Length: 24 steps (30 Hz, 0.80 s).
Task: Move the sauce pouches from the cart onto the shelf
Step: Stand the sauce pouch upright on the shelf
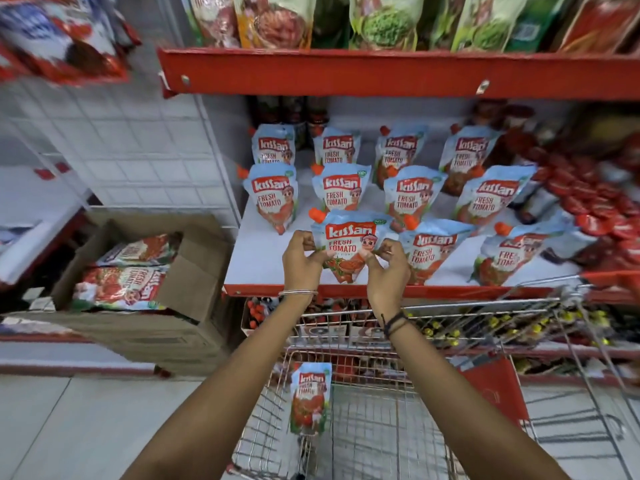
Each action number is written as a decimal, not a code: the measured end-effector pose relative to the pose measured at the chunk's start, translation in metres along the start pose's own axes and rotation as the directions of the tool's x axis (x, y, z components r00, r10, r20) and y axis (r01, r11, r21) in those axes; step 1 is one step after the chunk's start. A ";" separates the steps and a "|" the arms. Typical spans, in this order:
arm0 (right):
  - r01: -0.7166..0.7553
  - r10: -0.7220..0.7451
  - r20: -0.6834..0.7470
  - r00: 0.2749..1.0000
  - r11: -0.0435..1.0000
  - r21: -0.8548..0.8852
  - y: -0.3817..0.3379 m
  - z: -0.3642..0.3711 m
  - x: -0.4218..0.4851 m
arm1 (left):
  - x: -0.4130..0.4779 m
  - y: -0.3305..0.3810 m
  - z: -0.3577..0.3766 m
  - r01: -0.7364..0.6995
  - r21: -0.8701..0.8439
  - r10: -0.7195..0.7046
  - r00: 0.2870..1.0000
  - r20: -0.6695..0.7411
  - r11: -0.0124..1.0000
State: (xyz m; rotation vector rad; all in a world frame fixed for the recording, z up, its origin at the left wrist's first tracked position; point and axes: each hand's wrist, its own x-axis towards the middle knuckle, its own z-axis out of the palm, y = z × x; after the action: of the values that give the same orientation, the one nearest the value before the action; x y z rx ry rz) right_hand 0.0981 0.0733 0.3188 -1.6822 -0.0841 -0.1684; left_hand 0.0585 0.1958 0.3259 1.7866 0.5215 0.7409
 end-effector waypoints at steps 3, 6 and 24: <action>-0.032 0.033 -0.017 0.999 0.999 0.010 0.015 0.013 0.008 | 0.012 -0.012 0.006 0.015 0.010 -0.016 1.000 0.015 1.000; -0.075 0.074 -0.035 0.997 0.997 -0.006 0.031 0.021 0.011 | 0.016 -0.024 0.011 0.035 0.022 -0.036 0.999 0.034 0.999; -0.041 0.048 0.148 0.988 0.998 -0.051 0.051 0.012 -0.014 | -0.005 -0.056 0.003 0.041 0.014 -0.043 0.988 0.147 0.999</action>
State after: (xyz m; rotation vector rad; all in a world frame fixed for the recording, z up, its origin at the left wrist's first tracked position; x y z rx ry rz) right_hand 0.0933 0.0797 0.2655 -1.7411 -0.1555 -0.0108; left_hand 0.0574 0.2084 0.2714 1.8186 0.4634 0.5727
